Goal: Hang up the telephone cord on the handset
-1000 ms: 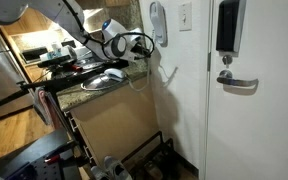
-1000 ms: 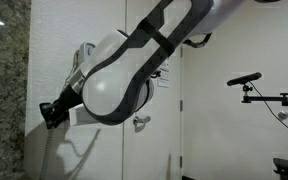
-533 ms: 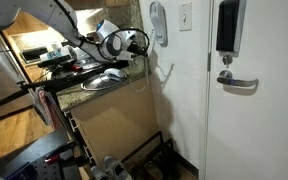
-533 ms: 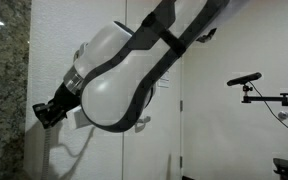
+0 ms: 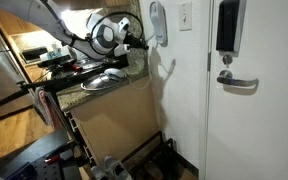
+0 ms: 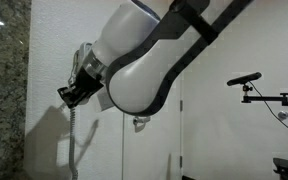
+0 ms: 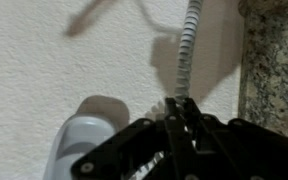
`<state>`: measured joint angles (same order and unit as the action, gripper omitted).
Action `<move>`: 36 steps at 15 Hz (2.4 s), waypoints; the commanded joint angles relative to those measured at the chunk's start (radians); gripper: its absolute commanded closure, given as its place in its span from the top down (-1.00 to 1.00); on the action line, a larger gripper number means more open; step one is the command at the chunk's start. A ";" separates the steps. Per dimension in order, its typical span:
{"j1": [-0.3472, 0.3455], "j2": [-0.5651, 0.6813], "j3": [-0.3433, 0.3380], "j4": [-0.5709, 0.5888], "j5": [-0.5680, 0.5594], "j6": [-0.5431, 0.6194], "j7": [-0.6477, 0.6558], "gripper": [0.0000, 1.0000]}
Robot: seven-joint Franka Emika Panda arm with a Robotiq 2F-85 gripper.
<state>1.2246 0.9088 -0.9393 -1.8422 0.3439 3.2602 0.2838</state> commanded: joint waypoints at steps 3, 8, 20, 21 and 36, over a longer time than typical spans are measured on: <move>0.163 -0.023 -0.166 -0.162 0.039 0.011 0.022 -0.93; 0.157 -0.004 -0.167 -0.152 0.031 0.003 0.021 -0.74; 0.280 0.047 -0.302 -0.165 0.040 -0.018 0.023 -0.93; 0.296 0.052 -0.322 -0.168 0.041 -0.018 0.023 -0.93; 0.310 0.048 -0.347 -0.161 0.037 0.021 0.019 -0.93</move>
<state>1.5259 0.9679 -1.2753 -2.0015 0.3827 3.2603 0.3013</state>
